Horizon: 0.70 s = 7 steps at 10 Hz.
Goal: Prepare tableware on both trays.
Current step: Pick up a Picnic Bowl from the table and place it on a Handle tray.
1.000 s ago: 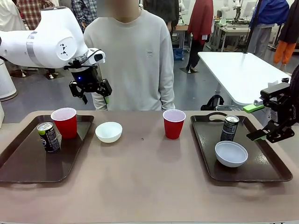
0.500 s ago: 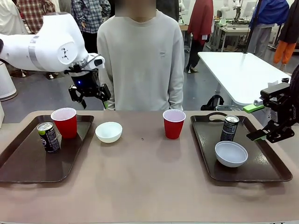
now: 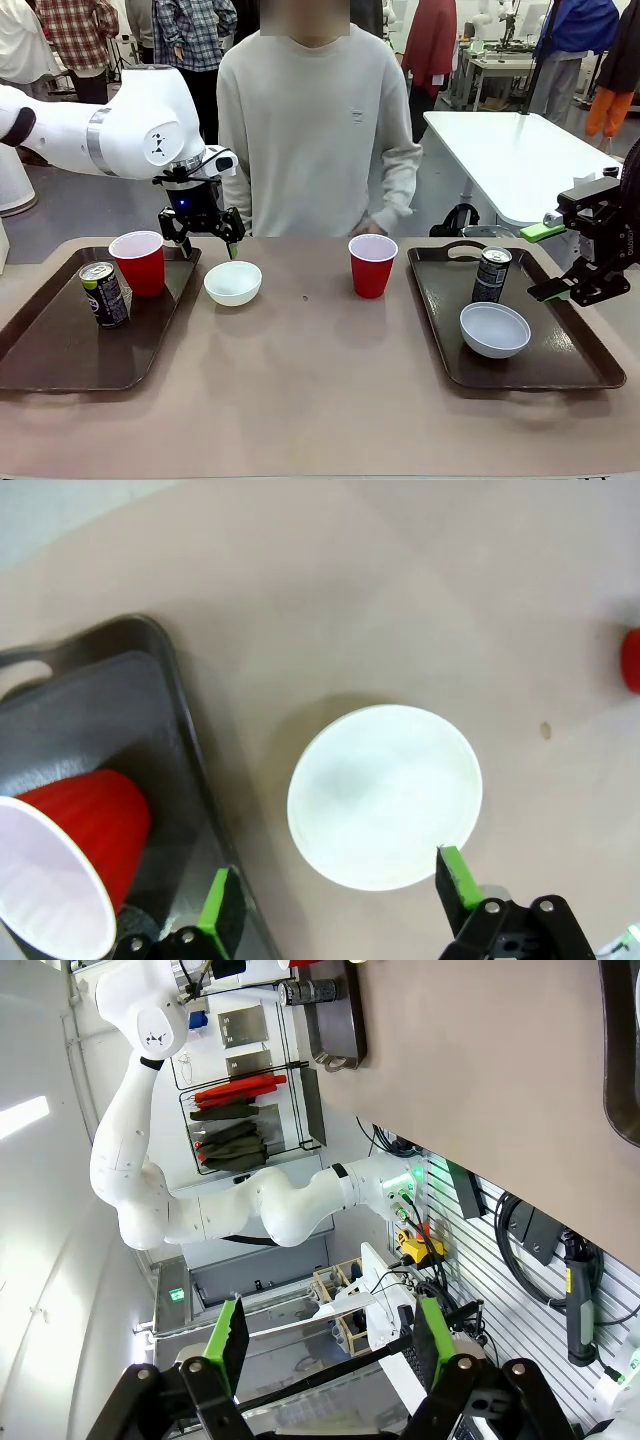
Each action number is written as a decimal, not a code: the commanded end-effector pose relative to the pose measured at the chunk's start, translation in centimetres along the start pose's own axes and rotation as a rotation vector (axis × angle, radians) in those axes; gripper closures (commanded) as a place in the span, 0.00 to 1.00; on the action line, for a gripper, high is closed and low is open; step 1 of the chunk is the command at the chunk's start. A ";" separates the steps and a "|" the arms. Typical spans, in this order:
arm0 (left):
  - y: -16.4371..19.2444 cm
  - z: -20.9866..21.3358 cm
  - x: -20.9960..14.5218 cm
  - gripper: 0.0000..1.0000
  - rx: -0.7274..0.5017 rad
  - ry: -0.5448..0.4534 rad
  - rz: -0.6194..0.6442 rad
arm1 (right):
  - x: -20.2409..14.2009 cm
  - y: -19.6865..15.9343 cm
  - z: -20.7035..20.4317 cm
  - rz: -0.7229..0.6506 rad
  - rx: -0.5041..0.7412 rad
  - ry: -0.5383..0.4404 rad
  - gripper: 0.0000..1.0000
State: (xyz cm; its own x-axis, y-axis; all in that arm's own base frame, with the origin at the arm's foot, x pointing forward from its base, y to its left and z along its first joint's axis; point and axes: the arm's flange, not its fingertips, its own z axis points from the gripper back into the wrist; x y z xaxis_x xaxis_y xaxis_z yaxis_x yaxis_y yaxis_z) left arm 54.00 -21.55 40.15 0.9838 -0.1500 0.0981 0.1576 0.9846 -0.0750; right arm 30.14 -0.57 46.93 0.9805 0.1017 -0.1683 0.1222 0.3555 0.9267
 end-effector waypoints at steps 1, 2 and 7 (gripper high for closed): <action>-0.3 -1.0 -0.2 0.00 0.046 -0.003 0.034 | 0.1 0.0 -0.2 0.018 0.025 0.002 0.13; -0.4 -1.9 0.0 0.00 0.048 0.020 0.033 | 0.1 0.0 -0.2 0.018 0.025 0.002 0.13; -0.2 -4.4 0.8 0.00 0.062 0.050 0.059 | 0.1 0.0 -0.2 0.018 0.025 0.002 0.13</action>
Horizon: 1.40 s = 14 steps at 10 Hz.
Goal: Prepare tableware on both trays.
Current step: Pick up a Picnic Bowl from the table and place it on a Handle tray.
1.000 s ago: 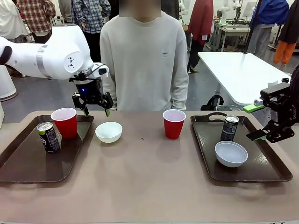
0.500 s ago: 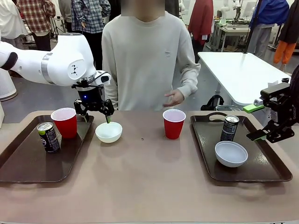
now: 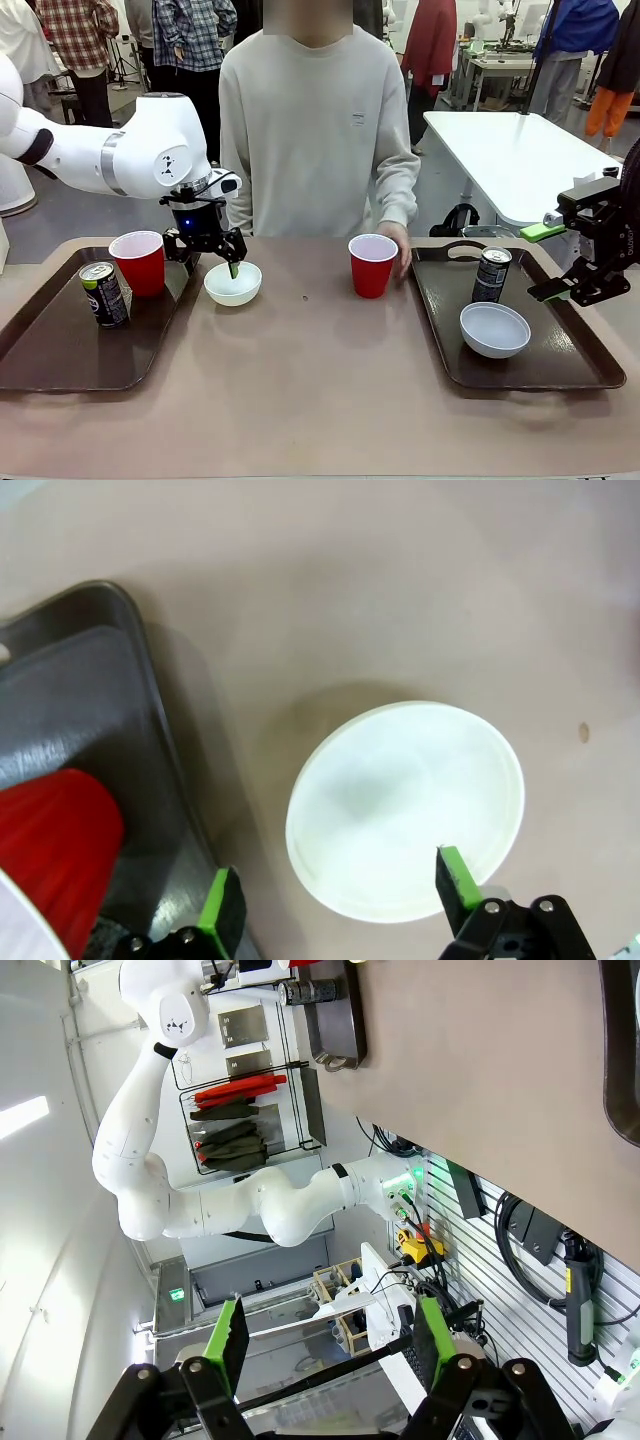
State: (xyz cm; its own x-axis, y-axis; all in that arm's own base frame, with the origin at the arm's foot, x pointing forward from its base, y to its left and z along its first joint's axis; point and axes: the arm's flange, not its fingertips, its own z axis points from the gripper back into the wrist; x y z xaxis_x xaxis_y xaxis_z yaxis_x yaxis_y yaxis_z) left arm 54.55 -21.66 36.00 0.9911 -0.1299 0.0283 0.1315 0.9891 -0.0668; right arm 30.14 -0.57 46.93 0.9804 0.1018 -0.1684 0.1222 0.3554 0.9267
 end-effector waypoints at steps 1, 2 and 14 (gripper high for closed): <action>-0.6 -0.5 0.8 0.03 0.055 -0.015 0.038 | 0.1 0.0 -0.2 0.018 0.025 0.002 0.13; -0.6 -0.7 0.9 0.28 0.046 -0.013 0.034 | 0.1 0.0 -0.2 0.018 0.025 0.002 0.13; -0.4 1.0 -0.3 1.00 0.020 -0.003 0.045 | 0.1 0.0 -0.2 0.018 0.025 0.002 0.13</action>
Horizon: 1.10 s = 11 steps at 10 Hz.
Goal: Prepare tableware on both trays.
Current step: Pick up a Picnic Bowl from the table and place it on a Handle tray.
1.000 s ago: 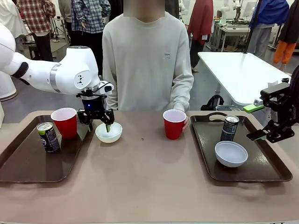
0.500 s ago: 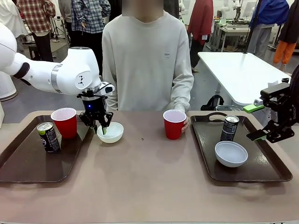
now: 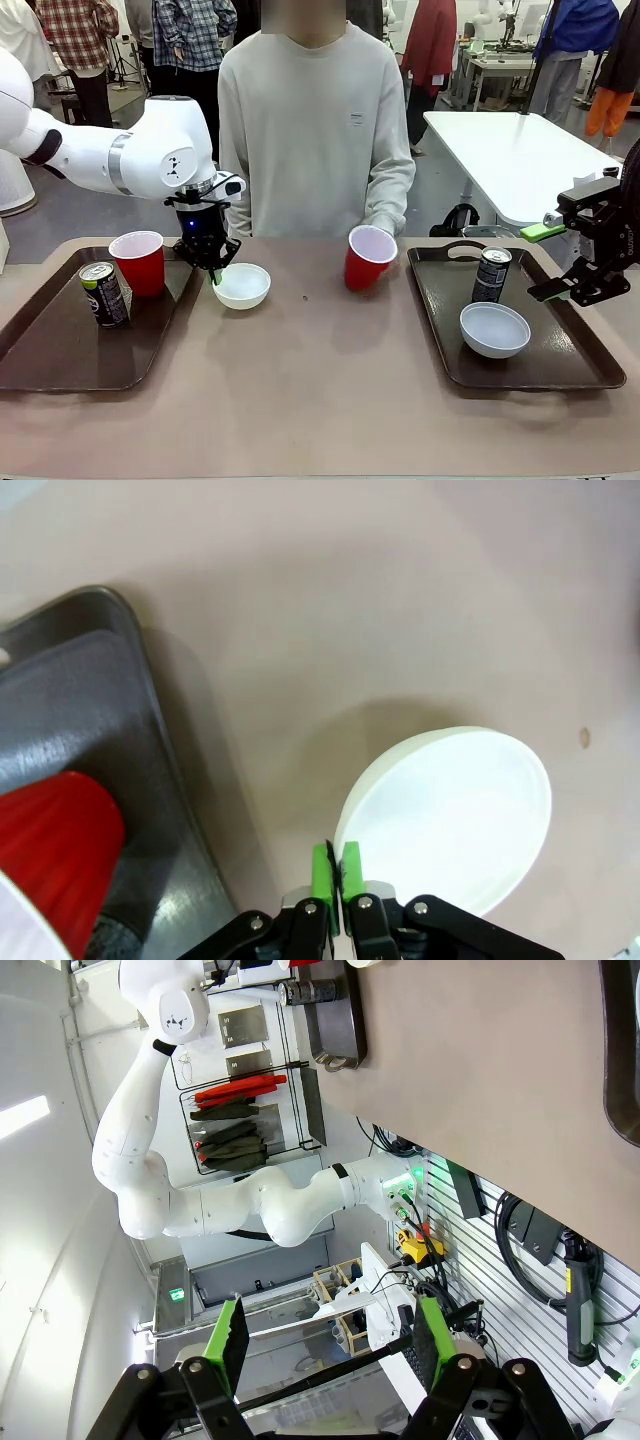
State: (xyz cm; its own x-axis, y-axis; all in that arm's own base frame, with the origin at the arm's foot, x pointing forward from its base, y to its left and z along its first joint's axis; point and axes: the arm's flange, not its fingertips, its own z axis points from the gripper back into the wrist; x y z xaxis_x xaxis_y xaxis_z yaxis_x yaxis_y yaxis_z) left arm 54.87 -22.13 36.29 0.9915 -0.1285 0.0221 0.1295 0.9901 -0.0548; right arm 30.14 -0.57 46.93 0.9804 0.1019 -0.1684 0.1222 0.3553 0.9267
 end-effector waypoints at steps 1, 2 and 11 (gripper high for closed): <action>0.2 2.4 -1.6 1.00 0.002 -0.036 0.041 | 0.1 0.0 -0.2 0.018 0.025 0.002 0.13; 0.2 4.8 -3.0 1.00 0.019 -0.028 0.017 | 0.1 0.0 -0.2 0.018 0.025 0.002 0.13; 4.2 16.5 -14.7 1.00 -0.099 -0.187 0.086 | 0.1 0.0 -0.2 0.018 0.025 0.002 0.13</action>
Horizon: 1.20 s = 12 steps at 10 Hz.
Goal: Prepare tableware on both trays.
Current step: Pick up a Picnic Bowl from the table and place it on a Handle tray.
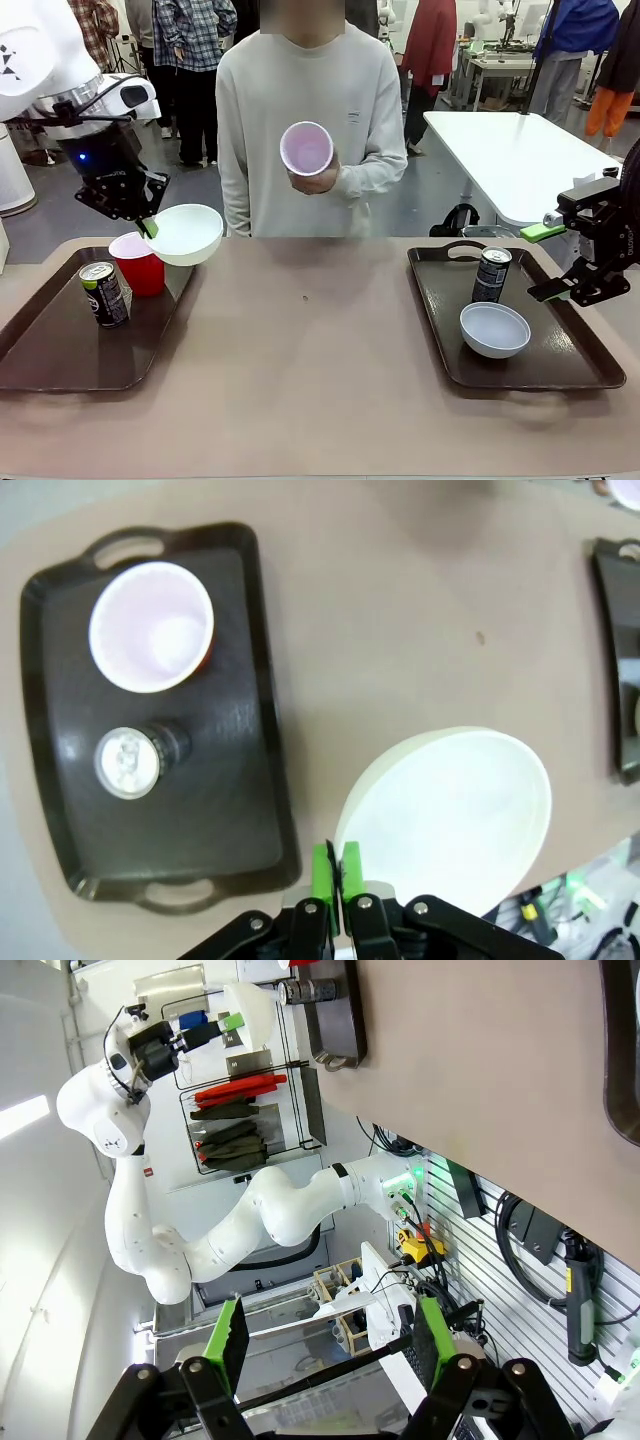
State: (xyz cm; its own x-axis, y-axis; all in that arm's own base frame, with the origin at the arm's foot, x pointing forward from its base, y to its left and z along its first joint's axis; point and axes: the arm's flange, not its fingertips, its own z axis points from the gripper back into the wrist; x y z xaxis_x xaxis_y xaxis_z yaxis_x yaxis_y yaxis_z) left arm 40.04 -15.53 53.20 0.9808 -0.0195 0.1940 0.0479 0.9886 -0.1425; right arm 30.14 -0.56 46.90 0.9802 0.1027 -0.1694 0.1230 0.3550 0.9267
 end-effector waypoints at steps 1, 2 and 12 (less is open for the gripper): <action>0.8 -1.4 0.5 1.00 -0.006 -0.016 -0.003 | 0.1 0.0 -0.2 0.019 0.025 0.001 0.13; 0.0 0.0 0.0 1.00 0.000 0.000 0.000 | 0.1 0.0 -0.2 0.019 0.025 0.001 0.13; 10.5 -7.1 -5.1 0.96 0.038 0.072 0.038 | 0.1 0.0 -0.2 0.019 0.025 0.001 0.13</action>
State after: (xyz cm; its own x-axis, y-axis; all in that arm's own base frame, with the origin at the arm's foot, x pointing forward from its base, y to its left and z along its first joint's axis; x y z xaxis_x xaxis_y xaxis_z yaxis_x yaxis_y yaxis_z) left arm 36.90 -6.83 44.63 0.9955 -0.0003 0.0948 0.0118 0.9926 -0.1208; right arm 30.14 -0.55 46.90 0.9802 0.1032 -0.1692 0.1226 0.3551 0.9267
